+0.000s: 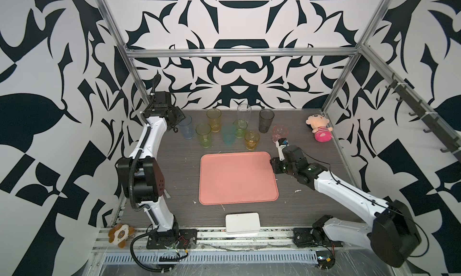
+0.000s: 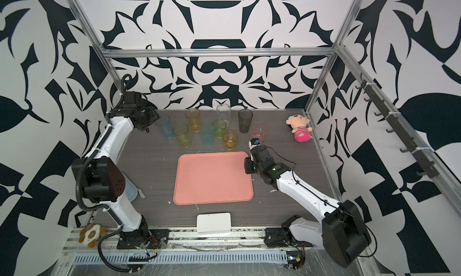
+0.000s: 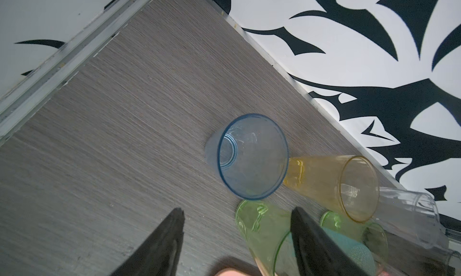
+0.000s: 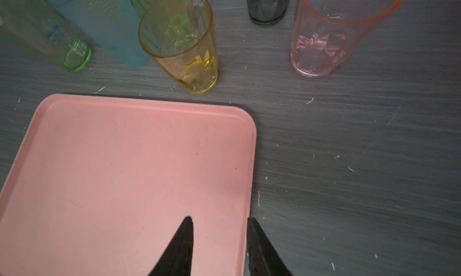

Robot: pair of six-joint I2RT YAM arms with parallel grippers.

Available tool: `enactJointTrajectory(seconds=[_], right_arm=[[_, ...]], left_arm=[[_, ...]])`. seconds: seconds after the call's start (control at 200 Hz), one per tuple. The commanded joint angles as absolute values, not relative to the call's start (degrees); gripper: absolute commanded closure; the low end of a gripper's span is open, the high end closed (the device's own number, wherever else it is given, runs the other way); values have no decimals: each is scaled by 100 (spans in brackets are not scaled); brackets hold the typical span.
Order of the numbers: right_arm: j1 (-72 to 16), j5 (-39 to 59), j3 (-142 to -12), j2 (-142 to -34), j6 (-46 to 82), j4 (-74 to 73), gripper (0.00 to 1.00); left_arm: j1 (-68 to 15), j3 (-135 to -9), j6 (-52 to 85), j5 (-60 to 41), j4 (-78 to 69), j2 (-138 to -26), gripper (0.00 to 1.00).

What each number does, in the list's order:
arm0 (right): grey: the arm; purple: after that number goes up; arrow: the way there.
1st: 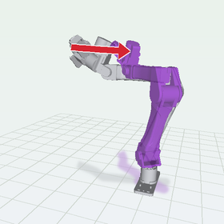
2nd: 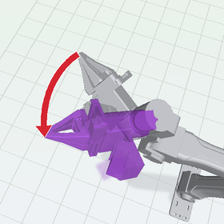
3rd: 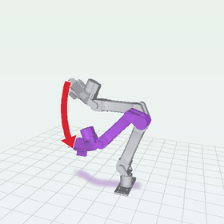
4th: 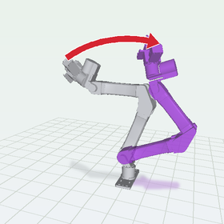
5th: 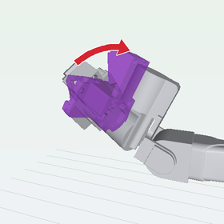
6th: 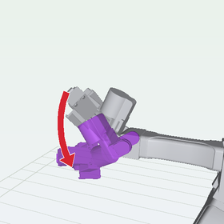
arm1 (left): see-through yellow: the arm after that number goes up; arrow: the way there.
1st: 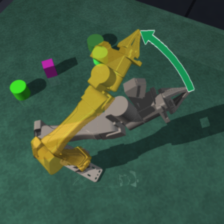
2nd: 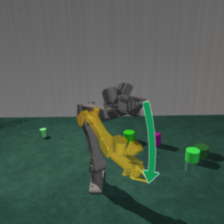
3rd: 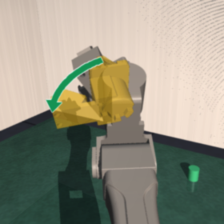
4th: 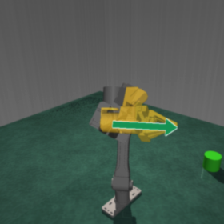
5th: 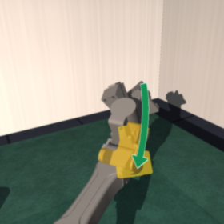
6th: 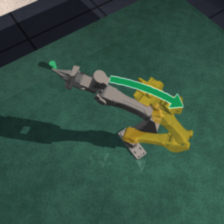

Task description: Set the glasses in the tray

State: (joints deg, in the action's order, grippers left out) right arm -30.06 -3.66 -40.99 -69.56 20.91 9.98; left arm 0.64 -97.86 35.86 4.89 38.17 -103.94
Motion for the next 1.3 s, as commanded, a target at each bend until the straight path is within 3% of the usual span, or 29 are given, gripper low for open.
enactJointTrajectory(seconds=[0.0, 0.44, 1.295], right_arm=[[-3005, -346, -4301, -7161, 1909, 211, 60], [-2997, -273, -4239, -8024, 1854, -100, 60], [-3002, -391, -4162, -8082, 1819, -246, 60]], left_arm=[[88, -10158, 3476, 596, 4216, -10736, 29], [87, -11035, 3174, 765, 4886, -11724, 33], [152, -11310, 2945, 812, 5247, -12164, 73]])
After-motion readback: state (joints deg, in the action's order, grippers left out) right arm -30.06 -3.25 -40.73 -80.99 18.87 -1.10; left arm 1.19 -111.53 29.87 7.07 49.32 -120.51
